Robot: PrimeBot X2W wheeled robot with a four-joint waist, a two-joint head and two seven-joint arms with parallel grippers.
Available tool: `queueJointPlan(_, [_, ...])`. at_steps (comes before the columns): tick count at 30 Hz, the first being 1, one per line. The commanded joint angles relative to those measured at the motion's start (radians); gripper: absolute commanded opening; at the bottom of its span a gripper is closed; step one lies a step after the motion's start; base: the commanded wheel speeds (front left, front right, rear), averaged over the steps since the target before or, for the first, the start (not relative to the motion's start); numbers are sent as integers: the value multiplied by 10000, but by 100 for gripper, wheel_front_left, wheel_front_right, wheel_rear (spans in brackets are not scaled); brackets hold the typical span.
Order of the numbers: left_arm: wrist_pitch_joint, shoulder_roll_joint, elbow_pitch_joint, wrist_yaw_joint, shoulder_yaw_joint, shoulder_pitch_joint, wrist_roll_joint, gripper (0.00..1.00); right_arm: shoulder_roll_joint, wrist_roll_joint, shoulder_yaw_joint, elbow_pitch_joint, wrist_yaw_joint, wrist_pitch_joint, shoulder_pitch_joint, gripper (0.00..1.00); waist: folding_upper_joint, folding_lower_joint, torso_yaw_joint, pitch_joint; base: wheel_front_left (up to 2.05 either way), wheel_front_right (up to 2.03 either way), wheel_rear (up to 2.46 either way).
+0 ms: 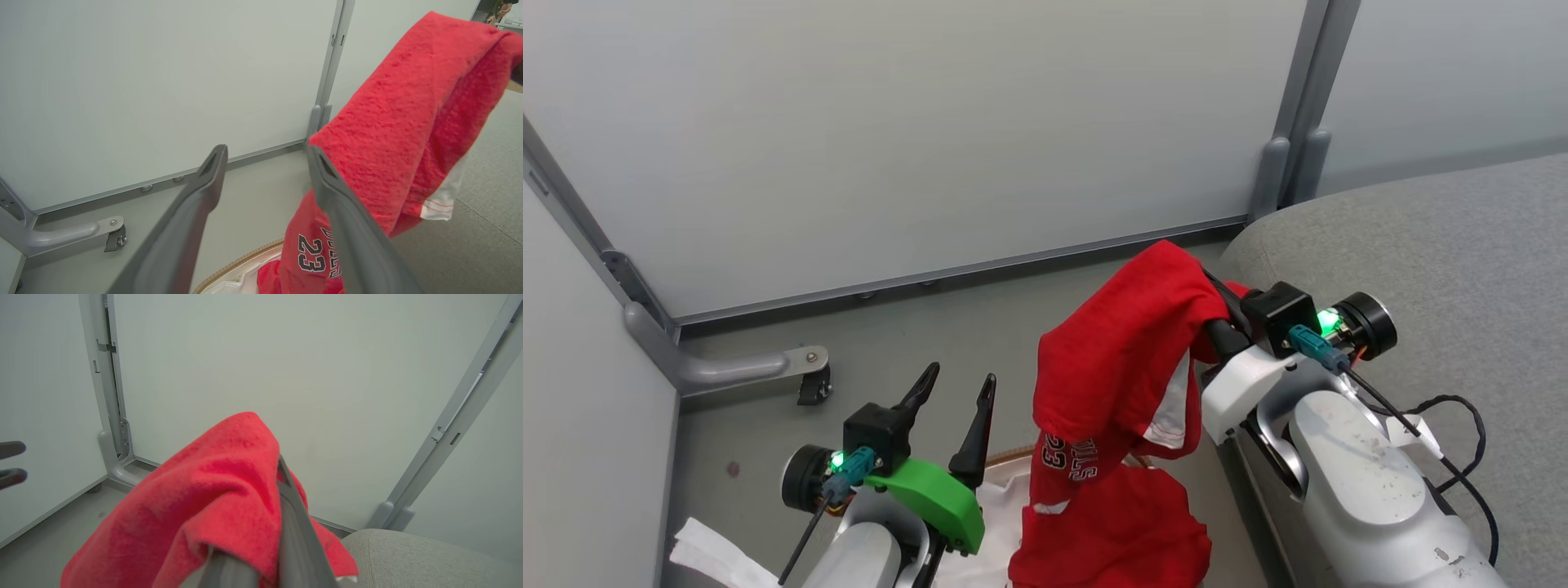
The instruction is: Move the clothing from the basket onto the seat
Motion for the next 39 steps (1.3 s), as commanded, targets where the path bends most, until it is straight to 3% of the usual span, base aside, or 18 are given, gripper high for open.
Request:
queueJointPlan(1, [-4, -30, -59, -71, 98, 179, 107, 100, -40, -31, -60, -17, -6, -21, 28, 0, 0, 0, -137, 48, 0, 0, 0])
queueJointPlan(23, [0, -236, -1138, -235, 28, 595, 405, 100, -734, -691, -1155, -31, -10, -21, -145, 0, 0, 0, -3280, 669, 0, 0, 0])
queueJointPlan(31, [0, -237, -1225, -243, -168, 557, 435, 100, -817, -755, -1614, -132, -10, -21, 8, 0, 0, 0, -3450, 895, 0, 0, 0])
queueJointPlan(39, [0, -235, -1246, -244, -370, 64, 718, 100, -865, -762, -2383, -230, -10, -21, -960, 0, 0, 0, -2866, 1831, 0, 0, 0])
